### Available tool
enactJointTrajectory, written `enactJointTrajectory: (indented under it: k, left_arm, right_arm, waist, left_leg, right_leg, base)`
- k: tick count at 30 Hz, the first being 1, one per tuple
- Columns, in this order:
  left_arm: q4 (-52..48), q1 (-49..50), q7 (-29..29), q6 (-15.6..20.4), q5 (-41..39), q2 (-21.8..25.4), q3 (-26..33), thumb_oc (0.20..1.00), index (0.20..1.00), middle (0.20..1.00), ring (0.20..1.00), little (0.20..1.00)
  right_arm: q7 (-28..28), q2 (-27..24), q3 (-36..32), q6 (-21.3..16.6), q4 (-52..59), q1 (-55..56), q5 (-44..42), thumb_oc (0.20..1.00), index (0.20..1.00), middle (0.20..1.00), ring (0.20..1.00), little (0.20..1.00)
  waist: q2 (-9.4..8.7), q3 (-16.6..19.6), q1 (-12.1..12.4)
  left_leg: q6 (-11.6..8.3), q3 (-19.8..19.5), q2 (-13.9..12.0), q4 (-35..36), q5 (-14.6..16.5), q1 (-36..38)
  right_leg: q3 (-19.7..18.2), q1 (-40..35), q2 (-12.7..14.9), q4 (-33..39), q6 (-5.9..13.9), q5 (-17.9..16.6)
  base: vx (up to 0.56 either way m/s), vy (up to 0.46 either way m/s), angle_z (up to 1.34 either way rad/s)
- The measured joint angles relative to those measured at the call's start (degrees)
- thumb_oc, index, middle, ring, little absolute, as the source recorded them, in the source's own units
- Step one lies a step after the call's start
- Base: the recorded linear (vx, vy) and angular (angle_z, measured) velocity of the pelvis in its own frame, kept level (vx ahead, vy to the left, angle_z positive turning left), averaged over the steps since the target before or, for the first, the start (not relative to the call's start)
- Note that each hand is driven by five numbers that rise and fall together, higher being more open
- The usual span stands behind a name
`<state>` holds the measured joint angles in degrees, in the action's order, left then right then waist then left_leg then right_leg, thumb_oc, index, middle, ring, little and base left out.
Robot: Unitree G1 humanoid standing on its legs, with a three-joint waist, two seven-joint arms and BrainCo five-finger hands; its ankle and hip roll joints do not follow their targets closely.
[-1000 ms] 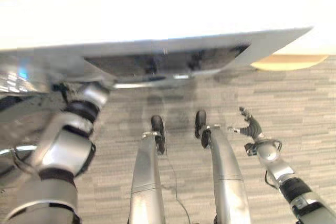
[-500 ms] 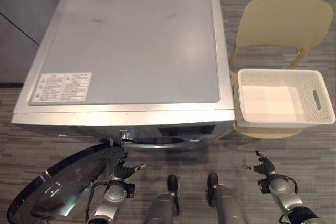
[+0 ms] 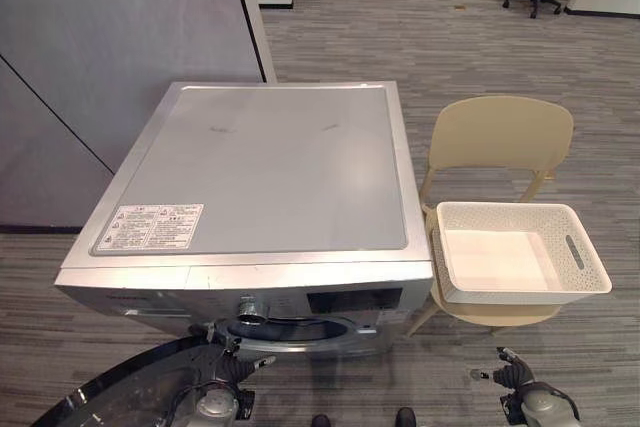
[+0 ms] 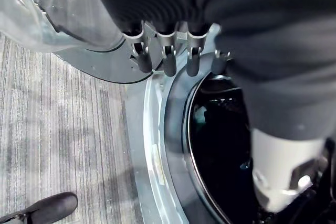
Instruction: Grab the laundry basket,head to the washer,open it,put in the laundry and shut it.
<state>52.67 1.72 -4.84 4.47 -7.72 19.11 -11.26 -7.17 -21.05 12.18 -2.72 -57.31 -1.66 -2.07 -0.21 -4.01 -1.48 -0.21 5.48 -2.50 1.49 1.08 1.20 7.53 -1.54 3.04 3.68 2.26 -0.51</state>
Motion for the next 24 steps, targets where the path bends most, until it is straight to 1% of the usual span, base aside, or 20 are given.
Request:
enactJointTrajectory:
  k: [3, 5, 6, 7, 8, 9, 10, 11, 12, 13, 14, 15, 16, 17, 18, 19, 20, 22, 23, 24]
  left_arm:
    - [-0.02, -0.03, -0.05, 0.00, -0.01, -0.33, -0.33, 1.000, 1.000, 1.000, 1.000, 1.000]
    - [-0.04, -0.45, -0.24, 0.10, -0.02, -0.41, -0.30, 1.000, 1.000, 1.000, 1.000, 1.000]
    - [0.21, -1.65, -0.47, 0.21, -0.11, -0.34, -0.25, 1.000, 1.000, 1.000, 1.000, 1.000]
    - [0.34, -3.33, -0.66, 0.29, -0.16, 0.25, -0.28, 1.000, 1.000, 1.000, 1.000, 1.000]
    - [0.39, -4.77, -1.04, 0.33, -0.18, 0.97, -0.14, 1.000, 1.000, 1.000, 1.000, 1.000]
    - [0.73, -5.84, -1.28, 0.32, -0.20, 1.18, 0.01, 1.000, 1.000, 1.000, 1.000, 1.000]
    - [1.30, -8.70, -1.59, 0.26, -0.17, 1.52, -0.24, 1.000, 1.000, 1.000, 1.000, 1.000]
    - [0.80, -10.05, -1.68, 0.43, -0.13, 1.71, -0.21, 1.000, 1.000, 1.000, 1.000, 1.000]
    - [-0.41, -10.35, -1.97, 0.60, -0.12, 2.05, 0.09, 1.000, 1.000, 1.000, 1.000, 1.000]
    - [-1.23, -10.00, -2.22, 0.60, -0.14, 2.88, 0.06, 1.000, 1.000, 1.000, 1.000, 1.000]
    - [-1.50, -9.83, -2.42, 0.50, -0.15, 2.88, 0.25, 1.000, 1.000, 1.000, 1.000, 1.000]
    - [-1.86, -8.69, -2.46, 0.53, -0.14, 2.30, 0.24, 1.000, 1.000, 1.000, 1.000, 1.000]
    - [-2.18, -7.70, -2.49, 0.55, -0.46, 1.93, 0.55, 1.000, 1.000, 1.000, 1.000, 1.000]
    - [-2.25, -7.44, -2.53, 0.58, -0.67, 1.55, 0.87, 1.000, 1.000, 1.000, 1.000, 1.000]
    - [-2.69, -6.76, -2.62, 0.60, -0.91, 1.50, 0.97, 1.000, 1.000, 1.000, 1.000, 1.000]
    - [-2.66, -6.79, -2.61, 0.51, -0.96, 0.85, 0.98, 1.000, 1.000, 1.000, 1.000, 1.000]
    - [-2.83, -6.96, -2.58, 0.51, -0.98, 0.40, 0.74, 1.000, 1.000, 1.000, 1.000, 1.000]
    - [-3.21, -6.12, -2.51, 0.50, -0.98, 0.36, -0.04, 1.000, 1.000, 1.000, 1.000, 1.000]
    - [-3.20, -5.84, -2.49, 0.45, -0.96, -0.11, -0.74, 1.000, 1.000, 1.000, 1.000, 1.000]
    - [-3.20, -5.75, -2.44, 0.46, -0.94, -0.36, -1.40, 1.000, 1.000, 1.000, 1.000, 1.000]
  right_arm:
    - [-0.09, -0.03, -0.04, -0.04, -0.09, 0.16, -0.01, 1.000, 1.000, 1.000, 1.000, 1.000]
    - [-0.16, -0.14, -0.34, -0.12, -0.03, -0.16, -0.03, 1.000, 1.000, 1.000, 1.000, 1.000]
    - [-0.32, -0.17, -0.45, -0.12, -1.03, -0.83, -0.10, 1.000, 1.000, 1.000, 1.000, 1.000]
    - [-0.32, -0.08, -0.43, -0.34, -1.76, -2.78, -0.12, 1.000, 1.000, 1.000, 1.000, 1.000]
    - [-0.27, -0.03, -0.39, -0.11, -1.90, -4.37, -0.17, 1.000, 1.000, 1.000, 1.000, 1.000]
    - [-0.30, -0.06, -0.43, 0.00, -2.39, -4.76, -0.19, 1.000, 1.000, 1.000, 1.000, 1.000]
    - [-0.37, -0.04, -0.53, -0.08, -3.62, -4.84, -0.31, 1.000, 1.000, 1.000, 1.000, 1.000]
    - [-0.41, 0.23, -0.51, 0.04, -4.86, -5.32, -0.36, 1.000, 1.000, 1.000, 1.000, 1.000]
    - [-0.31, 1.08, -0.45, 0.37, -5.40, -4.79, -0.45, 1.000, 1.000, 1.000, 1.000, 1.000]
    - [-0.23, 2.35, -0.30, 0.41, -5.94, -4.31, -0.42, 1.000, 1.000, 1.000, 1.000, 1.000]
    - [-0.24, 2.58, -0.24, 0.38, -5.95, -4.34, -0.42, 1.000, 1.000, 1.000, 1.000, 1.000]
    - [-0.23, 2.67, -0.24, 0.11, -6.24, -4.43, -0.42, 1.000, 1.000, 1.000, 1.000, 1.000]
    - [-0.29, 2.65, -0.13, 0.09, -5.64, -4.44, -0.42, 1.000, 1.000, 1.000, 1.000, 1.000]
    - [-0.34, 2.61, 0.01, -0.12, -5.43, -3.97, -0.42, 1.000, 1.000, 1.000, 1.000, 1.000]
    - [-0.26, 2.81, 0.12, 0.06, -4.75, -4.21, -0.44, 1.000, 1.000, 1.000, 1.000, 1.000]
    - [-0.35, 2.44, 0.10, -0.05, -3.74, -3.53, -0.44, 1.000, 1.000, 1.000, 1.000, 1.000]
    - [-0.39, 2.30, 0.03, -0.02, -3.80, -3.05, -0.44, 1.000, 1.000, 1.000, 1.000, 1.000]
    - [-0.41, 1.82, -0.14, -0.07, -3.89, -3.34, -0.46, 1.000, 1.000, 1.000, 1.000, 1.000]
    - [-0.71, 1.06, -0.47, -0.04, -3.96, -3.68, -0.50, 1.000, 1.000, 1.000, 1.000, 1.000]
    - [-0.94, 0.69, -0.47, -0.01, -4.24, -3.86, -0.51, 1.000, 1.000, 1.000, 1.000, 1.000]
  waist:
    - [0.02, -0.19, -0.04]
    - [0.05, -0.65, 0.11]
    - [-0.78, -1.60, -0.13]
    - [-0.51, -2.47, -0.05]
    - [-0.97, -4.73, -0.11]
    - [-1.15, -5.68, -0.32]
    - [-1.03, -7.86, -0.80]
    - [-0.64, -9.31, -0.91]
    - [-0.89, -9.68, -0.67]
    - [-2.45, -9.91, 0.70]
    - [-2.43, -10.49, 1.38]
    - [-1.53, -10.72, 0.70]
    - [-0.72, -10.62, 0.81]
    - [-0.37, -10.53, 0.69]
    - [-0.21, -10.50, 1.37]
    - [0.44, -10.54, 1.13]
    - [0.60, -10.43, 0.77]
    - [0.88, -10.29, 1.70]
    - [1.68, -10.10, 1.40]
    - [1.97, -10.06, 1.53]
  left_leg:
    - [-0.05, 0.34, -0.07, -0.47, -0.01, -0.65]
    - [-0.23, 0.71, -0.01, -0.80, -0.13, -2.60]
    - [-0.24, 1.96, 0.06, -2.42, -0.13, -6.51]
    - [-0.15, 2.46, -0.15, -5.92, -0.18, -10.85]
    - [-0.14, 2.41, -0.16, -7.15, -0.16, -12.71]
    - [0.00, 2.42, 0.01, -7.05, -0.04, -13.60]
    - [0.25, 1.82, -0.23, -7.23, -0.18, -15.21]
    - [1.19, 1.61, -0.90, -6.79, -0.42, -15.50]
    - [1.38, 1.38, -1.02, -6.06, -0.95, -15.68]
    - [0.29, 2.53, -0.61, -5.25, -2.21, -14.81]
    - [0.14, 2.92, -0.74, -4.45, -2.32, -13.94]
    - [0.11, 2.27, -1.11, -3.00, -2.90, -12.80]
    - [-1.19, 1.71, -1.83, -2.61, -3.75, -12.75]
    - [-1.78, 1.38, -2.39, -2.48, -3.77, -12.84]
    - [-2.11, 1.04, -2.92, -2.12, -4.27, -12.89]
    - [-3.21, -1.08, -3.18, -1.71, -4.66, -13.14]
    - [-3.20, -1.95, -3.25, -1.19, -5.32, -12.95]
    - [-3.03, -1.95, -3.93, -1.38, -5.73, -13.24]
    - [-3.74, -3.80, -4.05, -2.42, -6.80, -14.07]
    - [-4.31, -4.84, -4.03, -2.63, -7.25, -14.10]
  right_leg:
    - [-0.66, 1.23, -0.20, -0.13, -0.11, -0.95]
    - [-1.80, 4.04, -0.22, -1.43, -0.18, -1.22]
    - [-3.57, 9.31, -0.52, -4.50, 0.07, -1.60]
    - [-5.04, 14.47, -0.36, -9.04, 0.88, -2.06]
    - [-5.44, 16.90, -0.28, -10.99, 1.10, -2.21]
    - [-5.79, 17.81, -0.18, -11.06, 1.07, -2.18]
    - [-7.81, 19.40, -0.32, -12.42, 1.38, -1.94]
    - [-8.21, 20.63, -0.41, -16.52, 2.38, 1.11]
    - [-7.88, 21.50, -0.37, -20.74, 1.82, 4.20]
    - [-7.33, 19.63, 0.16, -20.10, 1.29, 6.28]
    - [-6.80, 18.19, 0.04, -17.62, 0.75, 6.74]
    - [-6.05, 16.01, -0.35, -14.06, 1.22, 4.61]
    - [-5.76, 15.23, -1.37, -13.22, 1.04, 4.23]
    - [-5.61, 14.79, -2.01, -12.18, 1.03, 4.01]
    - [-5.24, 14.58, -2.96, -12.28, 0.45, 3.33]
    - [-4.59, 14.10, -3.58, -12.14, -0.09, 3.62]
    - [-3.86, 13.97, -3.40, -12.10, -0.67, 3.75]
    - [-3.22, 14.40, -4.50, -13.74, -1.43, 4.24]
    - [-1.32, 14.36, -4.57, -14.90, -2.57, 4.98]
    - [-0.45, 14.37, -4.50, -15.96, -3.46, 5.58]
  base:
    - [-0.23, 0.066, -0.14]
    - [-0.31, 0.037, -0.32]
    - [-0.39, 0.013, -0.46]
    - [-0.32, 0.004, -0.51]
    - [-0.26, 0.003, -0.34]
    - [-0.25, -0.014, -0.03]
    - [-0.21, -0.038, 0.23]
    - [-0.12, -0.072, 0.31]
    - [-0.06, -0.119, -0.02]
    - [-0.01, -0.105, -0.24]
    - [-0.07, -0.201, -0.33]
    - [-0.05, -0.138, -0.09]
    - [-0.09, -0.221, 0.11]
    - [-0.08, -0.169, 0.15]
    - [-0.08, -0.169, 0.36]
    - [-0.07, -0.125, 0.53]
    - [-0.07, -0.061, 0.55]
    - [-0.12, -0.064, 0.32]
    - [-0.11, -0.032, 0.48]
    - [-0.08, -0.013, 0.59]
